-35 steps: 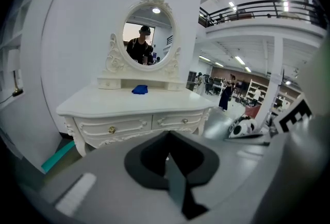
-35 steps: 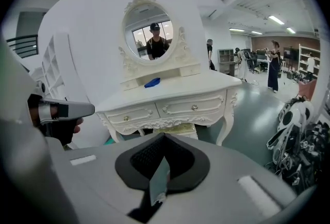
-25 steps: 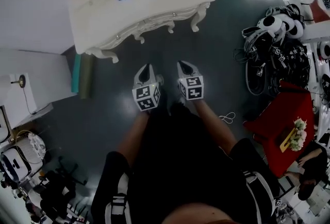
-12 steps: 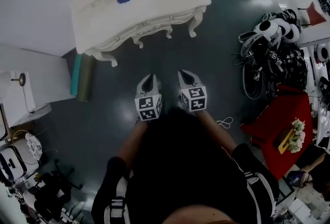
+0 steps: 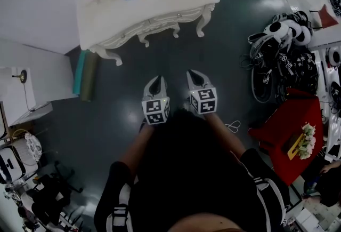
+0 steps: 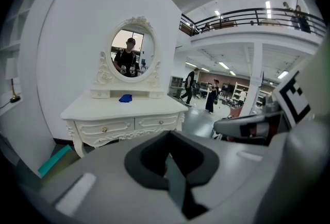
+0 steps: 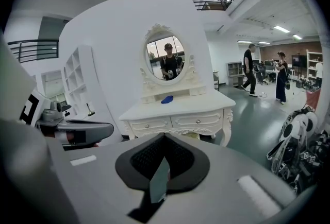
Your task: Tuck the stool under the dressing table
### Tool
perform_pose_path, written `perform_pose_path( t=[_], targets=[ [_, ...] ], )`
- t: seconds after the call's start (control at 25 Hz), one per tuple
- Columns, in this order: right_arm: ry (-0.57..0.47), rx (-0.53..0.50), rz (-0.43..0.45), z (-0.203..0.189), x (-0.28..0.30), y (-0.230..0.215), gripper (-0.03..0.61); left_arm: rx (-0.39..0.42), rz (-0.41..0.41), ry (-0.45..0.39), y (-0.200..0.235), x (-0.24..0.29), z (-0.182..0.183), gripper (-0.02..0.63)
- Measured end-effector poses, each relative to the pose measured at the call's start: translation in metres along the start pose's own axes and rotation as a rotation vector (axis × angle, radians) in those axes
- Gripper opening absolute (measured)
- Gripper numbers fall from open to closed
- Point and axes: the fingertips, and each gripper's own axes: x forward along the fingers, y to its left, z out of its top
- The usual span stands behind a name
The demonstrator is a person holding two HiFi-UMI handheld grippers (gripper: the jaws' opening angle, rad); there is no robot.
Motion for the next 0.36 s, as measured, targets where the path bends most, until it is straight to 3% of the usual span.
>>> perform_pose_path(
  t=[0.36],
  targets=[
    [-0.009, -0.017, 0.035, -0.003, -0.01, 0.011, -0.003, -0.015, 0.01, -0.01, -0.008, -0.012, -0.008, 0.008]
  ],
)
